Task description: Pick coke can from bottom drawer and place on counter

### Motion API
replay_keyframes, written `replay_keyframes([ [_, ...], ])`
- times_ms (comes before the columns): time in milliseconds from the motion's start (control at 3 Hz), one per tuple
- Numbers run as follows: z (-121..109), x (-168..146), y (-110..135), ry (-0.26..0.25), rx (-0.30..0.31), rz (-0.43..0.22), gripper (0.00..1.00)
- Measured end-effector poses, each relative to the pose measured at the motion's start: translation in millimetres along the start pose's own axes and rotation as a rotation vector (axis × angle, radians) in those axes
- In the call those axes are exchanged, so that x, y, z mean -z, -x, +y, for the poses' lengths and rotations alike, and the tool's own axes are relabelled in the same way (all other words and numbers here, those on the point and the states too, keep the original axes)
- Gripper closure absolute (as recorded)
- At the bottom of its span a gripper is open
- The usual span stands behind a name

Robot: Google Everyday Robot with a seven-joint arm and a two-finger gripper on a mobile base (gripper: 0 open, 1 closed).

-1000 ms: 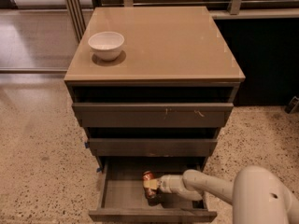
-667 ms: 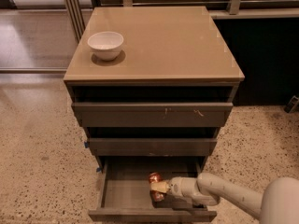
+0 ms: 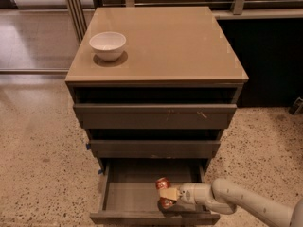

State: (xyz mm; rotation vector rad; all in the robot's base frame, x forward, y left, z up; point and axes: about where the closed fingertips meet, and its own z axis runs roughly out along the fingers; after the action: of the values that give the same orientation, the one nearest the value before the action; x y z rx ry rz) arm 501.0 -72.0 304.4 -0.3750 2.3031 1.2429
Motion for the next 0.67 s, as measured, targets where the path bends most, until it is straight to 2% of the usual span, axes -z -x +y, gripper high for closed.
replay_keyframes([
  [333, 26.1, 5.7, 7.2, 0.035, 0.005, 0.006, 1.0],
  [667, 84.9, 32.3, 27.5, 0.066, 0.087, -0.019, 1.0],
])
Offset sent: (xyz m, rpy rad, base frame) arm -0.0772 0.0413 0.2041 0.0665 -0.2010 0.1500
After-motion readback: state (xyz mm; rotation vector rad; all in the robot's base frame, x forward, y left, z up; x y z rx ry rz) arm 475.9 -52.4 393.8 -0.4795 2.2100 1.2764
